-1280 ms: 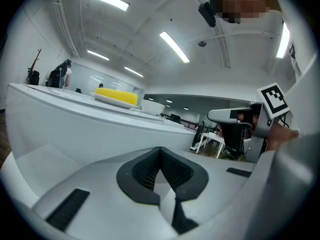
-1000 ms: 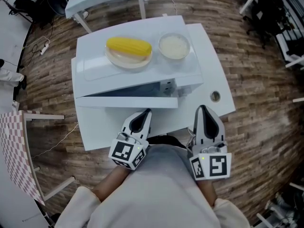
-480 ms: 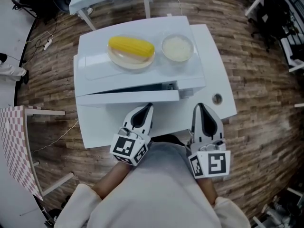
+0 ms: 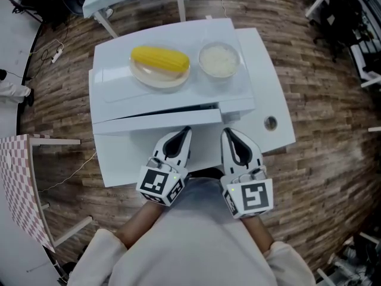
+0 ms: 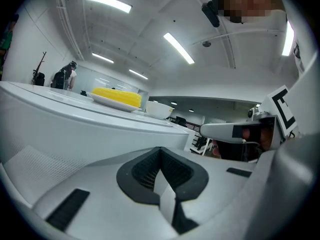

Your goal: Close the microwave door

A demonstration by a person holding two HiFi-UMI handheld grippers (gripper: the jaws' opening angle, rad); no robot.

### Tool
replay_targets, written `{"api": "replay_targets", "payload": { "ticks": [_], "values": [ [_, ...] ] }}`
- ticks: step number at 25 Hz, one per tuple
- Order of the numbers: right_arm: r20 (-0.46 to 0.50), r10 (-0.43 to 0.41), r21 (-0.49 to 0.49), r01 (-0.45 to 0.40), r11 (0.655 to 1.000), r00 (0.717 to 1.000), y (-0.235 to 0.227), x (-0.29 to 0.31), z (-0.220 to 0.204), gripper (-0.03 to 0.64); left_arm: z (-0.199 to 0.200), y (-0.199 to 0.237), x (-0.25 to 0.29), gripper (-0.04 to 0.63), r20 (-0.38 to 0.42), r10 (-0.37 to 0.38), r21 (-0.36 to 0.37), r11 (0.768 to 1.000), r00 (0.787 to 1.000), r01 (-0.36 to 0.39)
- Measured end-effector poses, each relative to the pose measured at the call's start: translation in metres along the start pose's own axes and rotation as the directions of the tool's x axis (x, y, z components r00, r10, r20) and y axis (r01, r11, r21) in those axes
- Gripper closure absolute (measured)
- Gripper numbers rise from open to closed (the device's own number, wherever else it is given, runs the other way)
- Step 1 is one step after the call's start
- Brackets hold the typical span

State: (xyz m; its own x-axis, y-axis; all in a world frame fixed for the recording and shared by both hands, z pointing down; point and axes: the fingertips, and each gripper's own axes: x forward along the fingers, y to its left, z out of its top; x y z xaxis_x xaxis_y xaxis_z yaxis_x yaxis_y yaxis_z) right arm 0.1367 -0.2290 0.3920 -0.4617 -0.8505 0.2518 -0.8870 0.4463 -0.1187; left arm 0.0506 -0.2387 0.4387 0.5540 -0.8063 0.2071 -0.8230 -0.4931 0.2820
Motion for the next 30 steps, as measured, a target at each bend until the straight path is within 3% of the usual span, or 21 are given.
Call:
{"api": "replay_targets", "payload": {
  "ticks": [8, 25, 30],
  "values": [
    [-0.078, 0.0, -0.028, -0.002, 1.0, 0.997, 0.003, 0.022, -0.016, 0.594, 0.007, -0.005, 0.0, 0.584, 0.005, -0.005, 0.055, 0.998, 1.0, 0.005],
    [-0.057, -0.01, -0.047, 0.007, 0.999, 0.998, 0.0, 0.03, -0.017, 0.594, 0.024, -0.015, 0.005, 0.584, 0.053, -0.045, 0.075, 0.996, 0.998, 0.04],
    [-0.059, -0.022, -0.044, 0.02, 0.999, 0.998, -0.002, 0.032, -0.014, 0.594, 0.031, -0.014, 0.004, 0.584, 0.048, -0.023, 0.075, 0.997, 0.999, 0.019]
  ]
}}
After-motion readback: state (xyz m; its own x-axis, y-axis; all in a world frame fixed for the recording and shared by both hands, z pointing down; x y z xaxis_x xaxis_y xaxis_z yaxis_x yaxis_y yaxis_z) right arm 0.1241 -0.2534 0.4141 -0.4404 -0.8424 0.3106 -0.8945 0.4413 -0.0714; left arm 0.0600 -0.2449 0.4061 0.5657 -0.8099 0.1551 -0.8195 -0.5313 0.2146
